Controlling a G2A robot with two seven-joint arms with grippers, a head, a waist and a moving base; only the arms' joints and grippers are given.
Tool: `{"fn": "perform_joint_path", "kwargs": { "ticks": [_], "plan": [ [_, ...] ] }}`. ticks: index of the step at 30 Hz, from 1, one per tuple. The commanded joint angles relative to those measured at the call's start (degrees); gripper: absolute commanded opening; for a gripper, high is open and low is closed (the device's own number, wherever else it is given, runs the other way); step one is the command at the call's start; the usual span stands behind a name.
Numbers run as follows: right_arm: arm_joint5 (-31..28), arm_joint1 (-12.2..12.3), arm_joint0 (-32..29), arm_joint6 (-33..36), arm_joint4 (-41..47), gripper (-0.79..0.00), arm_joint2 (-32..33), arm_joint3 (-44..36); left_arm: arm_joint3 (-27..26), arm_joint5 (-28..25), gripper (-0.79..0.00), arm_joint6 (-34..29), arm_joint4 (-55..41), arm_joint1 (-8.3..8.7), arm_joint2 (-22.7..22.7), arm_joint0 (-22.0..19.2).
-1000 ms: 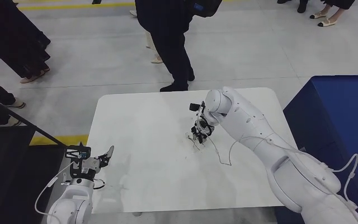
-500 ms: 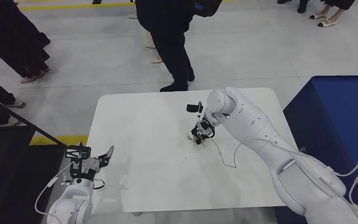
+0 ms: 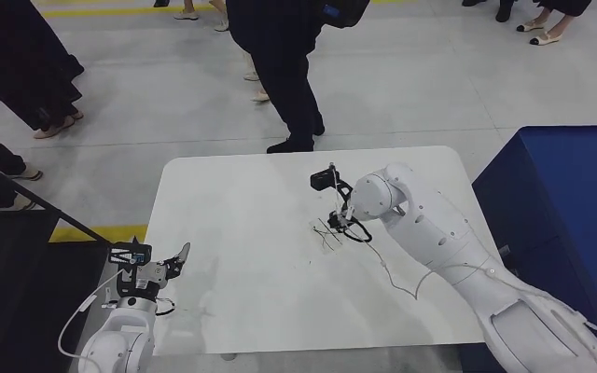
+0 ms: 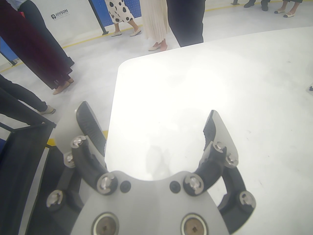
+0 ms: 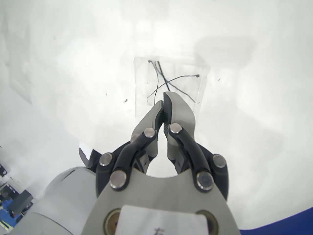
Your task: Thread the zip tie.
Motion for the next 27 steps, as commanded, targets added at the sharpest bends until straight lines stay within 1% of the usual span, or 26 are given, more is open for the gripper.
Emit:
{"fn": "perform_joint_path", "kwargs": {
  "ticks": [1,4,5,6,7,8,9,11,12,14,15,21,24,27],
  "plan": [
    [-0.6,0.5,-0.7,0.4,-0.5,-0.785,1.0,-0.5,0.0,0.0,0.000,0.0,0.0,0.00,0.0,0.0],
    [-2.1,0.6,-1.0,0.9,-0.7,-0.785,1.1,-0.6,0.0,0.0,0.000,0.0,0.0,0.00,0.0,0.0],
    [-2.8,0.5,-0.9,1.1,-0.6,-0.754,1.0,-0.3,0.0,0.0,0.000,0.0,0.0,0.00,0.0,0.0],
    [-3.8,0.4,-0.6,1.1,-0.5,-0.686,0.7,0.1,0.0,0.0,0.000,0.0,0.0,0.00,0.0,0.0],
    [-4.6,0.3,-0.3,1.1,-0.2,-0.677,0.5,0.6,0.0,0.0,0.000,0.0,0.0,0.00,0.0,0.0],
    [-5.3,0.1,0.1,1.0,0.1,-0.643,0.3,1.3,0.0,0.0,0.000,0.0,0.0,0.00,0.0,0.0],
    [-6.0,-0.2,0.5,0.8,0.4,-0.637,0.0,1.9,0.0,0.0,0.000,0.0,0.0,0.00,0.0,0.0],
    [-7.9,-0.6,1.4,0.2,0.9,-0.668,-0.7,3.3,0.0,0.0,0.000,0.0,0.0,0.00,0.0,0.0],
    [-9.0,-0.9,1.9,0.0,1.3,-0.785,-1.1,3.8,0.0,0.0,0.000,0.0,0.0,0.00,0.0,0.0],
    [-10.8,-1.3,2.6,-0.3,1.0,-0.785,-2.0,4.6,0.0,0.0,0.000,0.0,0.0,0.00,0.0,0.0],
    [-9.9,-1.5,2.8,-0.6,1.1,-0.785,-2.2,5.0,0.0,0.0,0.000,0.0,0.0,0.00,0.0,0.0],
    [-9.9,-1.5,2.8,-0.6,1.1,-0.785,-2.2,5.0,0.0,0.0,0.000,0.0,0.0,0.00,0.0,0.0],
    [-10.7,-1.5,1.9,-3.6,-0.5,-0.785,-2.3,4.9,0.0,0.0,0.000,0.0,0.0,0.00,0.0,0.0],
    [-13.6,-1.5,1.9,-4.8,-0.8,-0.785,-2.2,5.5,0.0,0.0,0.000,0.0,0.0,0.00,0.0,0.0]
  ]
}}
